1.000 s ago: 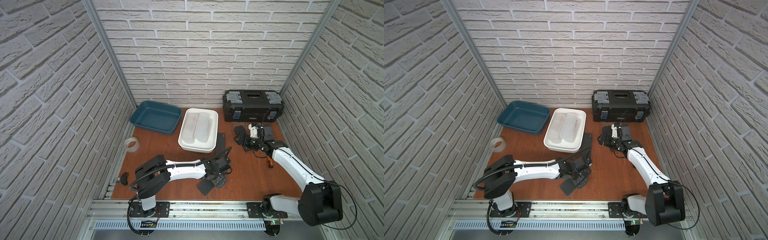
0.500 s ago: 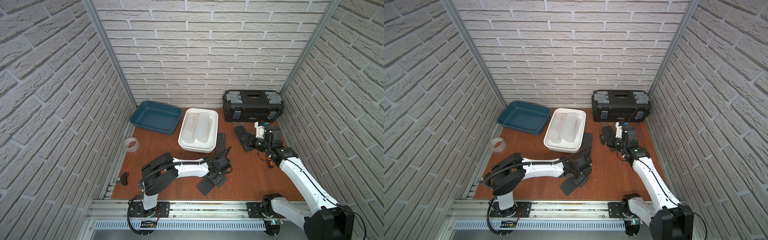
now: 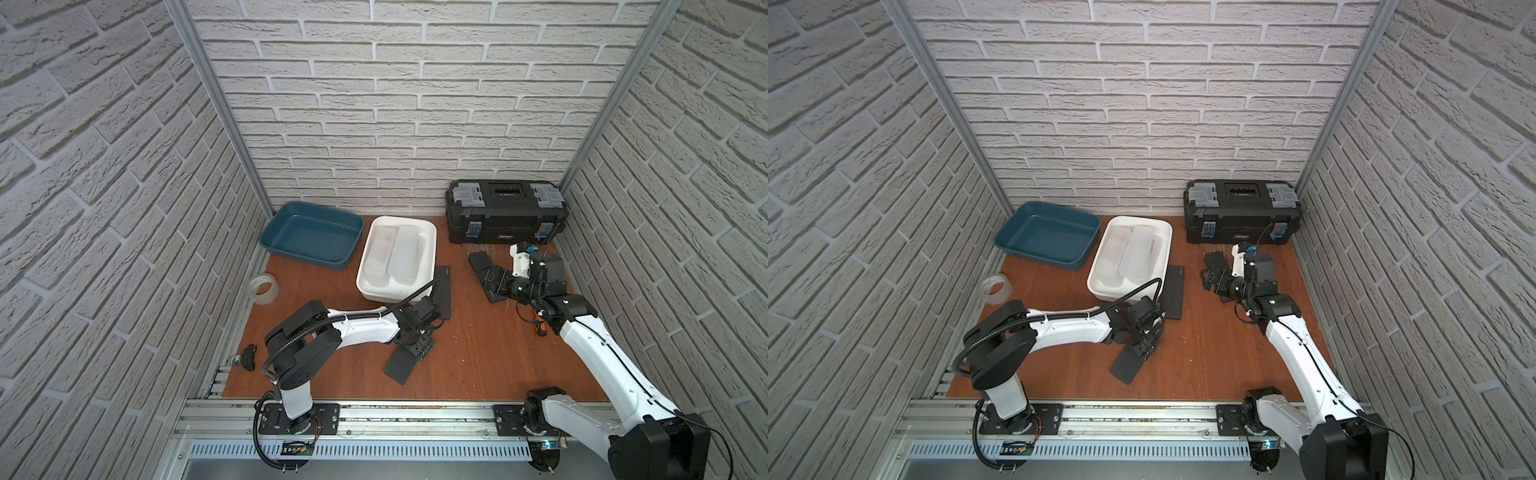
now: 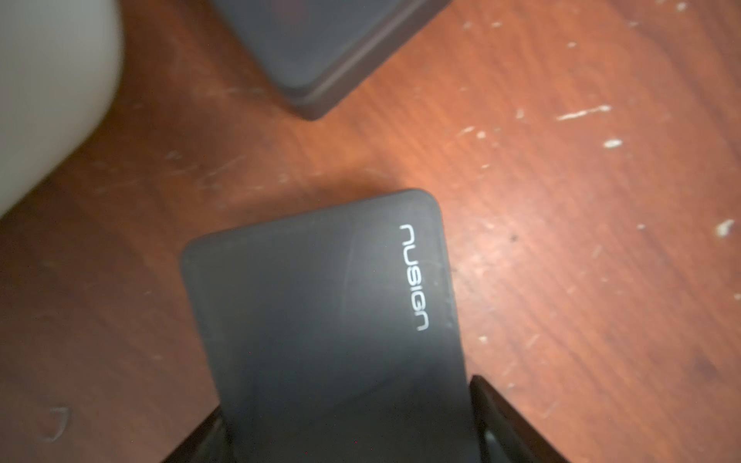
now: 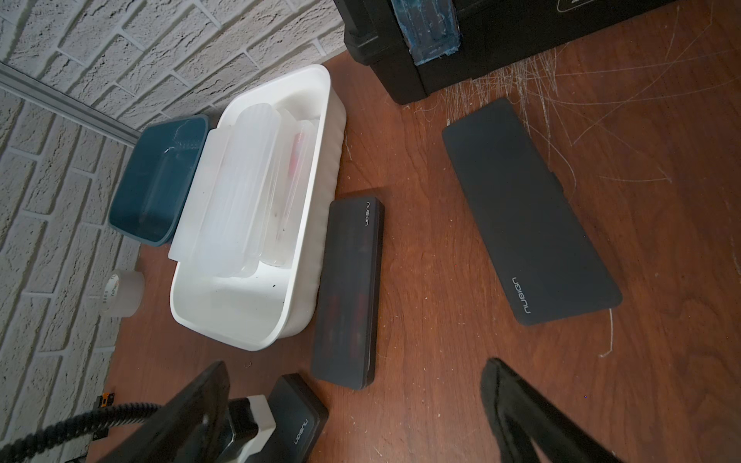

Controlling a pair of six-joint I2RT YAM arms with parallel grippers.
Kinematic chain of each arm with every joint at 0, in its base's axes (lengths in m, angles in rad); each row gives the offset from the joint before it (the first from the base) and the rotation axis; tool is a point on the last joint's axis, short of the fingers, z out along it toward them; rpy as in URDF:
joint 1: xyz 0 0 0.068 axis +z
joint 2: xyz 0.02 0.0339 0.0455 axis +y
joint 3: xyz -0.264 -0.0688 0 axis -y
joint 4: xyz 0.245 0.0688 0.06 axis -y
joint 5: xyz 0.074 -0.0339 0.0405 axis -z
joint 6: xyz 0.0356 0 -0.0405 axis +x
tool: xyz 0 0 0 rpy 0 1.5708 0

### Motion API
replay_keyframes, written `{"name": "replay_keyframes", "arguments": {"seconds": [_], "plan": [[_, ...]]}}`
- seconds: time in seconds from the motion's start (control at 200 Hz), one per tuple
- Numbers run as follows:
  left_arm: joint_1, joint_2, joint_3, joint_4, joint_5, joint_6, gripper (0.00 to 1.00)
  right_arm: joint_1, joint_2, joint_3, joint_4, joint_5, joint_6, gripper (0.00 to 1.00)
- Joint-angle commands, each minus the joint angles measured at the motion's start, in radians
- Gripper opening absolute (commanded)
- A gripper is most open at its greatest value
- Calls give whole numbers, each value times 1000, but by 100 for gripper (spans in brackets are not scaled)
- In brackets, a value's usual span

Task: Place the pencil cases by color into the storage box
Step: Adjust the pencil case at the center of the board.

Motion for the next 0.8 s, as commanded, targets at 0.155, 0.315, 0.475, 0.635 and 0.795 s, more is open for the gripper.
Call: {"name": "replay_keyframes", "arguments": {"seconds": [0.155,0.315,0.475,0.635,0.795], "plan": [[20,-24,2,-53,-39,16,93,2,-13,-9,18,0,-11,98],[20,-68,7,-89,-79,-18,98,2,-24,-23,21,-1,-11,98],[2,-139,-9,-102,-68,-77,98,3,-15,-26,27,-6,-13,98],[-49,-161,-17,-134,-74,-122,98,8,4,-29,48,-21,-7,99],[-89,-173,-43,-153,-84,-171,98,19,23,-24,53,-24,-7,99]]}}
